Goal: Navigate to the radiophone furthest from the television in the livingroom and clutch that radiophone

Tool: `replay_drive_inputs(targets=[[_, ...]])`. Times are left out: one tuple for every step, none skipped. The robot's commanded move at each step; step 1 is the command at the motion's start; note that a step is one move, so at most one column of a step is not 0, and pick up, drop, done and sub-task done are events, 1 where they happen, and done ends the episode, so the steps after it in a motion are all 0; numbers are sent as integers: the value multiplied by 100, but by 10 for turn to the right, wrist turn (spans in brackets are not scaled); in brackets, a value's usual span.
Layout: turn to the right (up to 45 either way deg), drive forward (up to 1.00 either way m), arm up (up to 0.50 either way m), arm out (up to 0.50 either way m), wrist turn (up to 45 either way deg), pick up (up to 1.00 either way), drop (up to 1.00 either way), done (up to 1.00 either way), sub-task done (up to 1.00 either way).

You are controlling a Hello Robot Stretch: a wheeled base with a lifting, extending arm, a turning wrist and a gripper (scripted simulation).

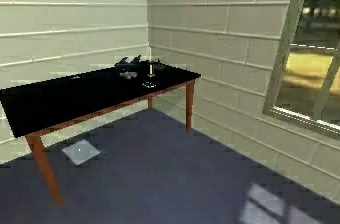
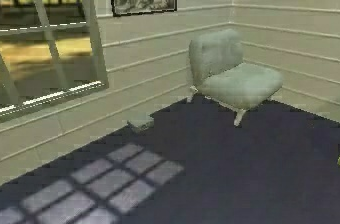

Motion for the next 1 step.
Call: replay_drive_inputs(targets=[[0, 100, 0, 0, 0, 0, 0, 0, 0]])
